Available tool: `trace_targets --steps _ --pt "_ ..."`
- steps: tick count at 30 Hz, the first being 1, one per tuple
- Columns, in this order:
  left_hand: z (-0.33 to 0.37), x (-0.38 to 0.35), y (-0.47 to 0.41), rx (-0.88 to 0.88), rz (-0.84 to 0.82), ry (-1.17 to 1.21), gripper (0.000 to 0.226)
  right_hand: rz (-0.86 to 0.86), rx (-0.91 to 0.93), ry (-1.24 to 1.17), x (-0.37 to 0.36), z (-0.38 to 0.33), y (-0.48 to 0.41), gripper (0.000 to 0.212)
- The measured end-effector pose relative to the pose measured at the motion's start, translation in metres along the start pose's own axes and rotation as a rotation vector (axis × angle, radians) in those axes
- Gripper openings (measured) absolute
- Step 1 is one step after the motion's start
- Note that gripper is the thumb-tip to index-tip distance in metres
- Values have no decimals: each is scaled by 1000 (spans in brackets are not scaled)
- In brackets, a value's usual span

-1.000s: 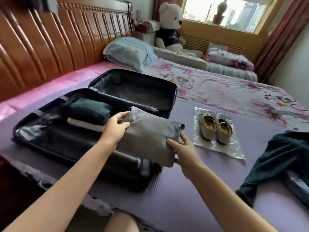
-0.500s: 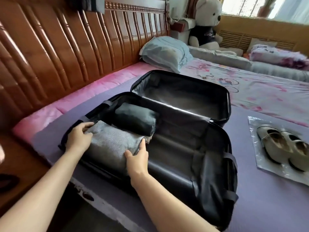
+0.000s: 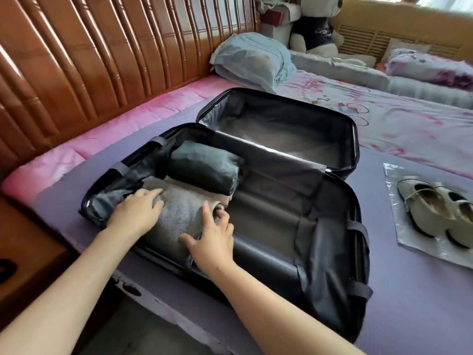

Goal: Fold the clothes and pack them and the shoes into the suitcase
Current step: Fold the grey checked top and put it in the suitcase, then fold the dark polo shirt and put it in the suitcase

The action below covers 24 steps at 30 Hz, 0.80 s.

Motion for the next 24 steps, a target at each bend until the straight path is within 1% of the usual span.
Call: trace_targets --steps 1,2,5,7,9,11,12,15,18,22,24 --pt "-5 -8 -2 44 -73 -25 45 -47 -51 19 -5 6 0 81" --pt "-6 -11 -3 75 -109 -34 46 -79 -84 41 -8 11 0 78" --pt "-2 -10 -2 103 -152 -36 46 -109 -117 79 -4 10 0 78" --pt "4 1 4 100 -117 -12 46 -104 -112 51 5 6 1 77" --pt "17 18 13 70 -28 33 43 -69 -75 -1 25 3 6 75" --pt "43 30 26 16 30 107 40 -21 -65 -101 50 11 16 73" --pt "57 33 33 -13 33 152 38 -2 -78 -157 62 18 21 72" --pt "103 22 51 -39 -88 339 34 57 -127 -269 106 47 42 68" --pt "154 8 73 -74 -245 518 29 116 -139 -315 156 76 70 57" --pt "240 -4 116 -203 -340 583 23 199 -106 -235 226 112 117 45" --pt "291 -16 148 -264 -408 628 22 244 -140 -203 263 142 151 40"
Point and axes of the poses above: each hand's wrist, its own y-axis away from the middle knuckle, its own x-axis out of the back of the hand, z = x × y, the point moved 10 cm from there along -y, towards the middle knuckle, and after that the axes turned 9 degrees about x, right-handed, at the moved point
